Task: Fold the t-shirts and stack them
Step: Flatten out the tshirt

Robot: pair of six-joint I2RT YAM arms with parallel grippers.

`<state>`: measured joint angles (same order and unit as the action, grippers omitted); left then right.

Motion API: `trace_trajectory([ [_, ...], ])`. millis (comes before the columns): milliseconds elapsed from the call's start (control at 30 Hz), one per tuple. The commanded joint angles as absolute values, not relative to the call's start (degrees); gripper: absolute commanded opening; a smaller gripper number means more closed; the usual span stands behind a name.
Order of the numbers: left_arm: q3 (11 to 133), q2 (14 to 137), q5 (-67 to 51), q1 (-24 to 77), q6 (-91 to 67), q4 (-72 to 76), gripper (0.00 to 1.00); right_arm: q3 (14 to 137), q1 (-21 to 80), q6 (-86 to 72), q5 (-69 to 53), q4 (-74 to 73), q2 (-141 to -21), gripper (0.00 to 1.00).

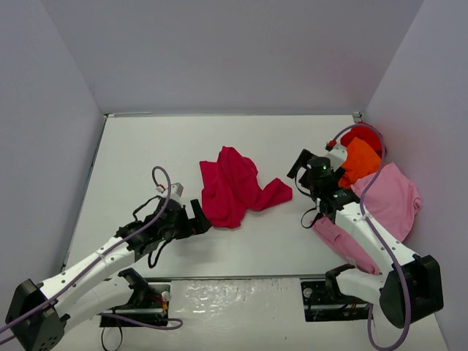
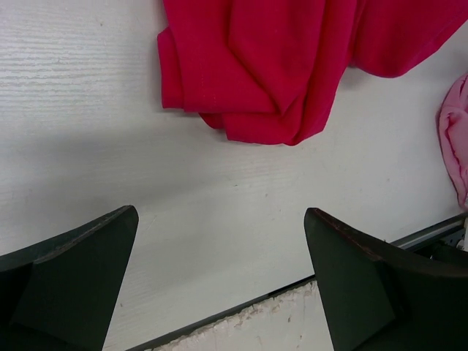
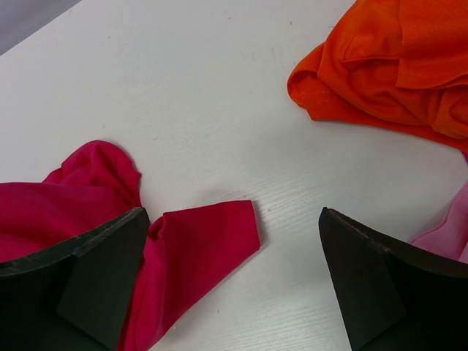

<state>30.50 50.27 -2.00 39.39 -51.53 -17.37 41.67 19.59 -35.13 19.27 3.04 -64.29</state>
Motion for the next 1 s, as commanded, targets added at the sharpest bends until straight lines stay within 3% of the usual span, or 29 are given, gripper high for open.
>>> trace_trajectory([
  [0,33.5,48.4,-0.5,39.6,-51.4,-16.5,0.97,42.5,19.8,-34.6,19.2,6.9,-63.9,1.00],
  [267,31.6,52.0,-7.6,39.6,-51.0,-6.0,0.97,42.5,19.8,-33.4,14.4,10.0,-63.8,0.99],
  [467,32.1,53.8,-7.5,39.5,-50.8,-4.9,0.97,41.6,19.8,-30.7,8.1,12.0,-67.1,0.89],
  [600,38.5,54.7,2.4,39.5,-49.7,-16.3,0.89,44.6,19.9,-30.2,7.1,5.6,-75.3,0.84],
  [767,50.1,62.8,12.5,39.6,-44.7,-33.4,0.88,42.7,21.2,-31.1,2.7,5.6,-82.5,0.83],
  [967,52.9,74.8,10.2,39.7,-46.0,-30.0,0.87,43.3,27.1,-31.4,2.8,8.3,-85.3,0.82],
])
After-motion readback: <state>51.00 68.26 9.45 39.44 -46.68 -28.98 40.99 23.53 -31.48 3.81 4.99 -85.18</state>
